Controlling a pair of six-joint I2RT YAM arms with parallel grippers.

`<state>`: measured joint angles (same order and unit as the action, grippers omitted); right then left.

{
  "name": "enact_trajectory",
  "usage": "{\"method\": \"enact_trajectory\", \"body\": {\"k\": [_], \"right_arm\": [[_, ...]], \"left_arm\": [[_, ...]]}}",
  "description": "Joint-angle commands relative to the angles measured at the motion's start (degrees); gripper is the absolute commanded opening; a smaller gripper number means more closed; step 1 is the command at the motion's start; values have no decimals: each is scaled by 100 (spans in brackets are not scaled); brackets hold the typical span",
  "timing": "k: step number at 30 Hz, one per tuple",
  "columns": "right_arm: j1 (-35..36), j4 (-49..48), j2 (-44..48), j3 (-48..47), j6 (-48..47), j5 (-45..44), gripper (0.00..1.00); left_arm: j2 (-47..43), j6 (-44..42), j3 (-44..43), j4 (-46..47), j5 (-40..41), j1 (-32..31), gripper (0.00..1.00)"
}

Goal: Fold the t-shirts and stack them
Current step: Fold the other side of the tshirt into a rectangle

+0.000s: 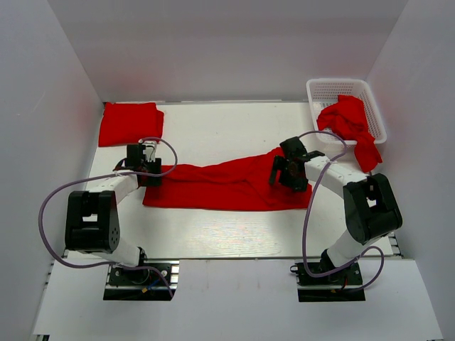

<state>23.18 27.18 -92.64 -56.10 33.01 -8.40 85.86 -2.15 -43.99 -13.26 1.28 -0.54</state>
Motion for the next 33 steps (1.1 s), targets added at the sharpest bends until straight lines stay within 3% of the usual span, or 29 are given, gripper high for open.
{"method": "enact_trajectory", "body": {"k": [1,4,12,15,20,24,25,26,33], "right_arm": [[11,165,141,-147,65,-162,90],[11,174,159,-121,65,-197,90],[11,226,132,-138,91,-170,90],[20,209,97,-191,100,-153,90],[29,209,79,-209,100,-153,90],[20,182,88,-182,144,-170,90],[20,174,62,-182,153,-162,90],[29,148,62,-191,153,-162,90],[11,121,-35,-209,153,-135,90]], "left_arm": [[27,-48,-172,95,145,27,65],[-26,-48,-172,148,276,79,57],[-140,-48,-224,148,460,80,55],[-140,-48,-338,86,610,80,45],[-140,-171,-531,25,462,80,38],[-202,-171,-532,86,391,80,21],[-202,-171,-532,86,391,80,7],[-141,-171,-532,86,391,80,0],[-201,-224,-479,367,653,80,0]]}}
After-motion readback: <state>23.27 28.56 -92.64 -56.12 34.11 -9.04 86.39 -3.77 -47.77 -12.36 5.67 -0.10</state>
